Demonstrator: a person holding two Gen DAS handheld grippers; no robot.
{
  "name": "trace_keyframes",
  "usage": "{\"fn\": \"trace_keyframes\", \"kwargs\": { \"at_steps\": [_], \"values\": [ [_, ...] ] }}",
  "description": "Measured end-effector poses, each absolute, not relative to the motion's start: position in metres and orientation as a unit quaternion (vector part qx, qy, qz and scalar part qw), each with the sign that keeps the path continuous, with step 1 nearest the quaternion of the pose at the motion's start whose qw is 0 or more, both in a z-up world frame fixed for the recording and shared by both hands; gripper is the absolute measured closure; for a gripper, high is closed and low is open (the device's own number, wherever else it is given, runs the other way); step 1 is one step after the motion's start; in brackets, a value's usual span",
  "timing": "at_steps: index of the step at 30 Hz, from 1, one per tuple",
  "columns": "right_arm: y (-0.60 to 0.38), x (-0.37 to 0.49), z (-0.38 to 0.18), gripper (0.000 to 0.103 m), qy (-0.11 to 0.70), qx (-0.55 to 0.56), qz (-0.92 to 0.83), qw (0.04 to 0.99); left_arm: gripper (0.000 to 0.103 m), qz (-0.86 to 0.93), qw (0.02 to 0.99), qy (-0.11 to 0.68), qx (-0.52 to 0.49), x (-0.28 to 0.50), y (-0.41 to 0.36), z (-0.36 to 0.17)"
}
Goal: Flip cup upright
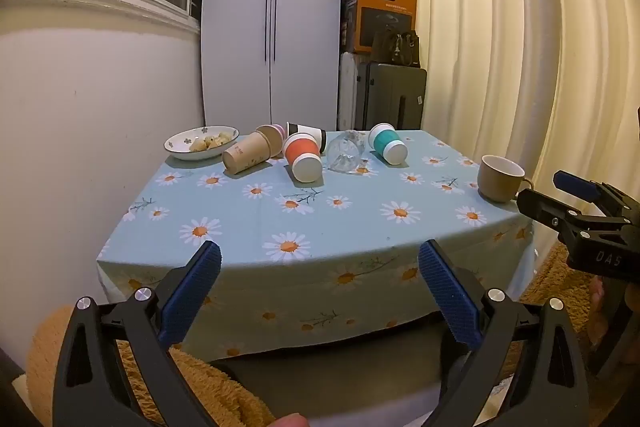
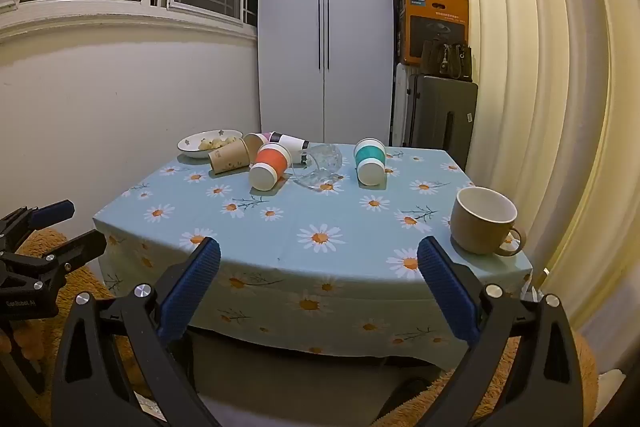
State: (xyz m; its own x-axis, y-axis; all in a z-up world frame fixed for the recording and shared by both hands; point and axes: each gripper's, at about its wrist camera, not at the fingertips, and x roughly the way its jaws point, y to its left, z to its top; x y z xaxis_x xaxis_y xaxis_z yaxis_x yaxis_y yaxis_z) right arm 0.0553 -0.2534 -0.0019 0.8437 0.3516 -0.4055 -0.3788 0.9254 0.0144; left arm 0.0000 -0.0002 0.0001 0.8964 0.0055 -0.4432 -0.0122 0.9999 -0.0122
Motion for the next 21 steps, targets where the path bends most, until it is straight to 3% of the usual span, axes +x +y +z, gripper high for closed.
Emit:
{"fn": "trace_keyframes", "kwargs": {
  "at_steps": [21],
  "values": [
    [-0.2568, 0.057, -0.0047, 0.005, 0.211, -0.035, 0.19, 0.958, 0.007, 0.004, 0.974, 0.227, -0.011, -0.0024, 0.0024, -0.0012]
  ]
}}
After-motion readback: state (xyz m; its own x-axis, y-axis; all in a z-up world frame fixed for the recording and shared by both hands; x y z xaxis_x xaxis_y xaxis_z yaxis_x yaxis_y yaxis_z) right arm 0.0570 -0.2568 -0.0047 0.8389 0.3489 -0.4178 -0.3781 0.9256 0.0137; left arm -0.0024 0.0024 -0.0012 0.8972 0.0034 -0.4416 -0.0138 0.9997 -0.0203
